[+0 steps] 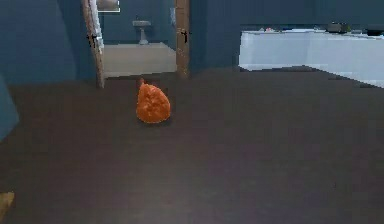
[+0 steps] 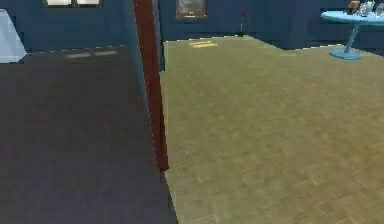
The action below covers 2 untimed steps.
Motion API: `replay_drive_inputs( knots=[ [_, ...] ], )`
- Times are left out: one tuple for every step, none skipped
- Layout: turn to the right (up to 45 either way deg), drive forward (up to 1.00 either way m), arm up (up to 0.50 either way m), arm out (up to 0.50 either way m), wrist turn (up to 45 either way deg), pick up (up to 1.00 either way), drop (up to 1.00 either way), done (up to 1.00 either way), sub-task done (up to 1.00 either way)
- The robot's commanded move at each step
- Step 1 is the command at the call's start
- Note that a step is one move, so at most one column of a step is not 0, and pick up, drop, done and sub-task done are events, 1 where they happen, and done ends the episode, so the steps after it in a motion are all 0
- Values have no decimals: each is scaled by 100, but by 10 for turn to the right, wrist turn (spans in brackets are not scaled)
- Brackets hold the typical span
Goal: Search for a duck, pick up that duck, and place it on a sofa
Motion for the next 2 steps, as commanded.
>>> replay_drive_inputs(
  knots=[
    [-210,0,0,0,0,0,0,0,0],
    [0,5,0,0,0,0,0,0,0]
  ],
)
